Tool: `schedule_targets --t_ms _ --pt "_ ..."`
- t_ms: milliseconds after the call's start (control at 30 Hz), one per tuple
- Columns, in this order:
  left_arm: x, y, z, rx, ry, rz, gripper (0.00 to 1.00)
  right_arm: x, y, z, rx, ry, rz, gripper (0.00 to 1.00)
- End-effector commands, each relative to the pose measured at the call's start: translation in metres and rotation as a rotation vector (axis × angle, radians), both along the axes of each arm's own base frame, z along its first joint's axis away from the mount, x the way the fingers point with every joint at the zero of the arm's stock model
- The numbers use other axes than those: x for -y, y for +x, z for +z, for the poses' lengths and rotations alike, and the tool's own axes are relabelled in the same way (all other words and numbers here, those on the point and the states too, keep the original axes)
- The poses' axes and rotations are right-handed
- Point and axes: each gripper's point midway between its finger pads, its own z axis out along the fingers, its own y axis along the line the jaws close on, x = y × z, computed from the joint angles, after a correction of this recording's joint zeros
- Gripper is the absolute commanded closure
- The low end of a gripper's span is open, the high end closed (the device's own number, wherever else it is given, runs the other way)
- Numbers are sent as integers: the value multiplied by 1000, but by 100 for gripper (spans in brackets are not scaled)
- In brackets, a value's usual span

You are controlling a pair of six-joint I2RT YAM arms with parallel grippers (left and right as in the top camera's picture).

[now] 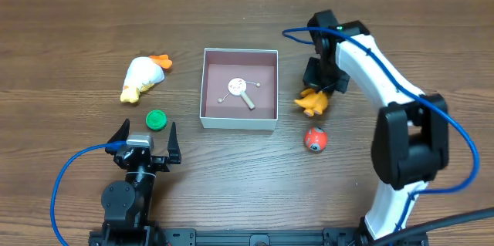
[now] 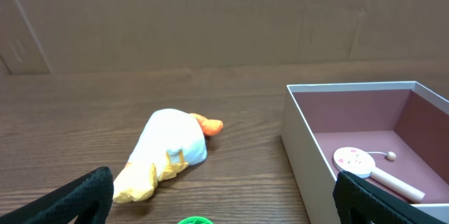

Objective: Pack container
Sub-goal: 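Lift the orange dinosaur into the box and release it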

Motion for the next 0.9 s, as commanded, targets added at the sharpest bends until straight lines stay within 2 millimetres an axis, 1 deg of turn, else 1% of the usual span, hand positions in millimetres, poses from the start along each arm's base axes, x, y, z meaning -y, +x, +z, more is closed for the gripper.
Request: schedule_targets --t_ms 0,67,100,133,200,300,333,433,533,700,767,867 --pt "1 0 -1 6 18 -9 0 -4 19 114 299 32 32 96" --pt "1 0 -1 6 18 -9 0 -16 10 144 370 60 66 96" --pt "1 0 -1 6 18 -9 0 -25 3 158 403 78 93 96" --pt "1 0 -1 6 18 -9 0 -32 -1 165 420 87 112 96" --pt "1 0 -1 6 18 -9 0 -54 -13 180 458 113 179 96" --pt "1 0 -1 6 18 -9 0 -91 -24 187 492 143 294 96" --pt "1 0 -1 6 18 -9 0 -105 -26 186 501 151 342 96" --pt "1 0 -1 6 18 -9 0 -137 -28 179 517 149 479 96" --pt "1 0 -1 6 18 -9 0 -157 -22 165 517 140 547 96" --pt "1 0 -1 6 18 -9 0 -171 -4 128 479 101 625 96" --pt "1 0 -1 6 18 -9 0 -175 0 113 456 77 677 96" --pt "1 0 -1 6 18 -9 0 -176 3 92 411 54 697 96"
